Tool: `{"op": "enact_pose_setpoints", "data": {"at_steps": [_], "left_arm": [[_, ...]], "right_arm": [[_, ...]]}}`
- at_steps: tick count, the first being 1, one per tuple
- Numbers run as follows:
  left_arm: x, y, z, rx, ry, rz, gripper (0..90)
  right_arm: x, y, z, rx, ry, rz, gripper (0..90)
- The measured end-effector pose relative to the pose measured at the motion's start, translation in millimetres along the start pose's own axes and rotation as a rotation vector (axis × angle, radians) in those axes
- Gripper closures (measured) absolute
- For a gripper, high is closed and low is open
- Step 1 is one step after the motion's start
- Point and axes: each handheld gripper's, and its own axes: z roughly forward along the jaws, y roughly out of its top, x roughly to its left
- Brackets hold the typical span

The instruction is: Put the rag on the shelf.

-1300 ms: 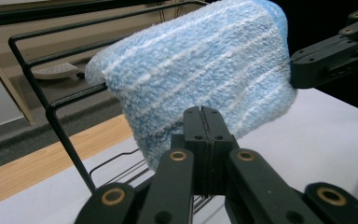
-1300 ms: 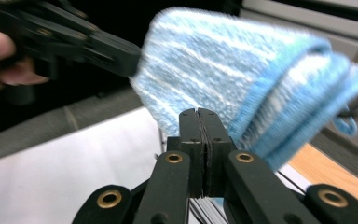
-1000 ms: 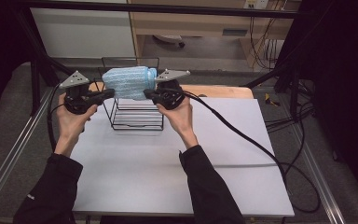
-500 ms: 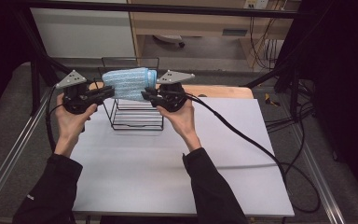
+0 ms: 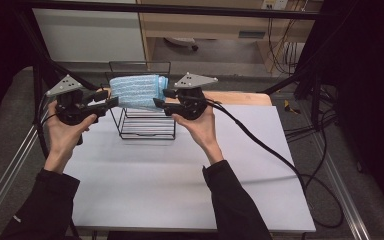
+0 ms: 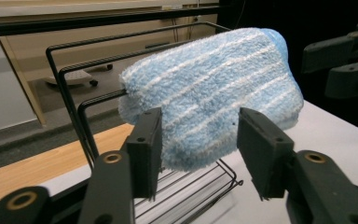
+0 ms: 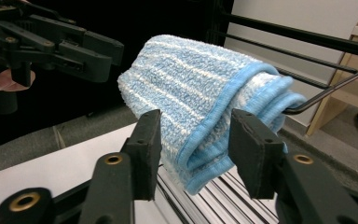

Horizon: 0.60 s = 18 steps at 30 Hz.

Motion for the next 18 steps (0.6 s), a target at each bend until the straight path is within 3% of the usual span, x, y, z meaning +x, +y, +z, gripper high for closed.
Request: {"op": "enact_pose_setpoints", "data": {"at_steps": [8,15,18], "left_arm": [[-0.9,-12.6,-10.8,0.025,0.018,0.016,34.7],[-5.2,-29.4,-16.7,0.05,0.031,0.038,24.5],[-8.9,-44.4,-16.7,0.05,0.019,0.032,19.5]], "right_arm": [[-2.0,-3.9,-19.1,0.009,-0.006,0.022,33.6],[-12.0,-23.6,-45.0,0.037,-0.022,0.051,20.7],[-16.7,-35.0,-58.2,0.048,-0.028,0.072,16.0]]}}
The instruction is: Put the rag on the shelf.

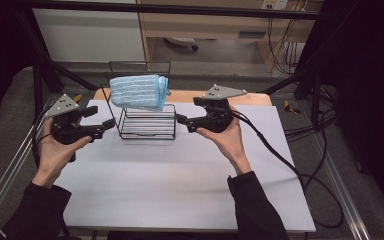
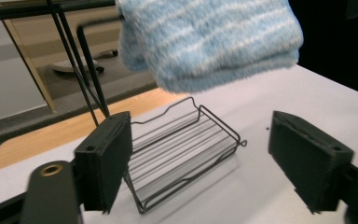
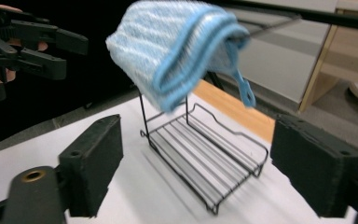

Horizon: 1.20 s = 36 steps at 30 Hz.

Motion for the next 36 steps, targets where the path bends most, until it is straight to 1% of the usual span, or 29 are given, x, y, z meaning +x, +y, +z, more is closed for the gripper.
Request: {"op": "enact_pose_setpoints", "data": {"at_steps": [1,2,3,5,7,10,11,12,13,14,15,18,20,21,22,23,24,25,26,27,28,29,32,33,34,36], "left_arm": [[-1.0,-4.4,0.3,-0.002,-0.001,0.0,18.1],[-1.0,-4.4,0.3,-0.002,-0.001,0.0,17.3],[-3.6,-13.3,2.1,0.002,-0.008,-0.004,16.3],[-6.8,-22.1,4.2,0.015,-0.008,0.0,14.3],[-10.8,-31.4,6.8,0.028,-0.015,0.002,12.3],[-17.1,-45.2,10.7,0.042,-0.022,0.01,9.5],[-17.1,-45.2,10.7,0.042,-0.022,0.01,9.0],[-20.6,-53.6,13.6,0.052,-0.034,0.013,8.8],[-22.2,-57.6,15.0,0.058,-0.035,0.018,8.4],[-22.2,-57.6,15.0,0.058,-0.035,0.018,8.0],[-24.9,-66.0,17.9,0.066,-0.046,0.019,7.7],[-27.7,-78.9,22.0,0.086,-0.06,0.02,6.9],[-29.2,-87.8,24.3,0.097,-0.067,0.015,6.9],[-29.3,-91.9,25.4,0.105,-0.069,0.02,6.9],[-29.3,-91.9,25.4,0.105,-0.069,0.02,6.9],[-29.6,-100.3,27.2,0.12,-0.067,0.026,6.9],[-30.2,-104.6,28.0,0.128,-0.071,0.023,7.0],[-30.2,-104.6,28.0,0.128,-0.071,0.023,7.1],[-31.0,-112.8,29.9,0.145,-0.086,0.026,7.4],[-32.0,-116.9,30.9,0.151,-0.088,0.023,7.5],[-32.0,-116.9,30.9,0.151,-0.088,0.023,7.5],[-32.9,-124.2,32.6,0.162,-0.094,0.02,7.5],[-34.4,-132.7,35.2,0.189,-0.1,0.018,7.5],[-34.4,-132.7,35.2,0.189,-0.1,0.018,7.5],[-35.3,-136.8,36.7,0.197,-0.106,0.018,7.5],[-36.1,-138.7,37.5,0.2,-0.108,0.018,7.5]], "right_arm": [[-1.9,-4.6,-4.6,-0.001,-0.002,0.006,14.9],[-1.9,-4.6,-4.6,-0.001,-0.002,0.006,14.9],[-5.7,-14.2,-13.7,0.001,-0.005,0.017,11.7],[-10.0,-24.7,-22.7,0.007,-0.012,0.028,9.5],[-14.3,-36.5,-32.0,0.013,-0.023,0.041,8.5],[-21.0,-57.0,-44.8,0.021,-0.025,0.068,7.1],[-23.0,-64.2,-48.6,0.026,-0.028,0.079,6.7],[-25.3,-71.4,-52.0,0.033,-0.034,0.087,6.2],[-27.4,-78.3,-55.1,0.042,-0.037,0.096,5.7],[-29.5,-85.3,-58.0,0.05,-0.045,0.105,5.3],[-31.3,-92.1,-60.7,0.062,-0.051,0.116,4.5],[-36.2,-111.4,-67.9,0.089,-0.058,0.138,3.0],[-38.1,-123.3,-72.4,0.106,-0.072,0.145,1.8],[-39.0,-129.3,-74.8,0.114,-0.078,0.145,1.5],[-39.7,-135.1,-77.3,0.126,-0.08,0.149,1.1],[-40.7,-140.9,-79.5,0.132,-0.084,0.149,0.9],[-41.5,-146.8,-82.1,0.137,-0.086,0.154,0.8],[-42.3,-152.7,-84.5,0.144,-0.088,0.16,0.8],[-43.3,-158.7,-86.9,0.149,-0.089,0.165,0.8],[-43.9,-164.8,-89.4,0.155,-0.088,0.165,0.8],[-44.5,-170.9,-91.6,0.16,-0.089,0.168,0.8],[-45.1,-177.1,-93.8,0.166,-0.087,0.175,0.8],[-46.4,-196.2,-99.9,0.181,-0.084,0.199,0.8],[-46.4,-196.2,-99.9,0.181,-0.084,0.199,0.8],[-47.8,-205.9,-104.2,0.203,-0.088,0.211,0.8],[-49.2,-212.7,-108.3,0.208,-0.09,0.224,0.9]]}}
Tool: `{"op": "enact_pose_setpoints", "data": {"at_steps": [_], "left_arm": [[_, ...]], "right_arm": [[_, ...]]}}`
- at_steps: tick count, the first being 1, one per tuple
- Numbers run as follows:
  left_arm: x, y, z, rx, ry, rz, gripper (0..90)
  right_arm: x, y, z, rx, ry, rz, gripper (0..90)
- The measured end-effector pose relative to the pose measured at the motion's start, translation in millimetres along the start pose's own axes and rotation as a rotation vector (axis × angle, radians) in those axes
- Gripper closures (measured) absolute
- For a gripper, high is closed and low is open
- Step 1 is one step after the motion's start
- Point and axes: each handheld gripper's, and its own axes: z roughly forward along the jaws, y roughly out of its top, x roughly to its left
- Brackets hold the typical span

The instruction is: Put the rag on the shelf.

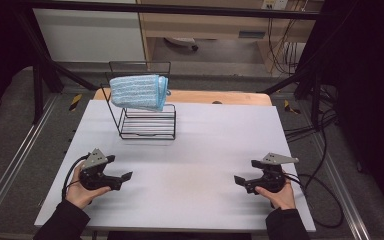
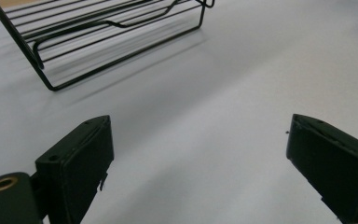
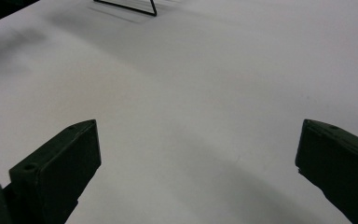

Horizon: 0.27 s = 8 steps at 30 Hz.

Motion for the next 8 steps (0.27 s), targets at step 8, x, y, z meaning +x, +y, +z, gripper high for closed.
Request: {"op": "enact_pose_setpoints", "data": {"at_steps": [8], "left_arm": [[-2.7,-12.0,4.1,0.03,-0.018,-0.006,7.5]], "right_arm": [[-1.3,-9.4,-3.3,0.009,-0.013,0.01,0.8]]}}
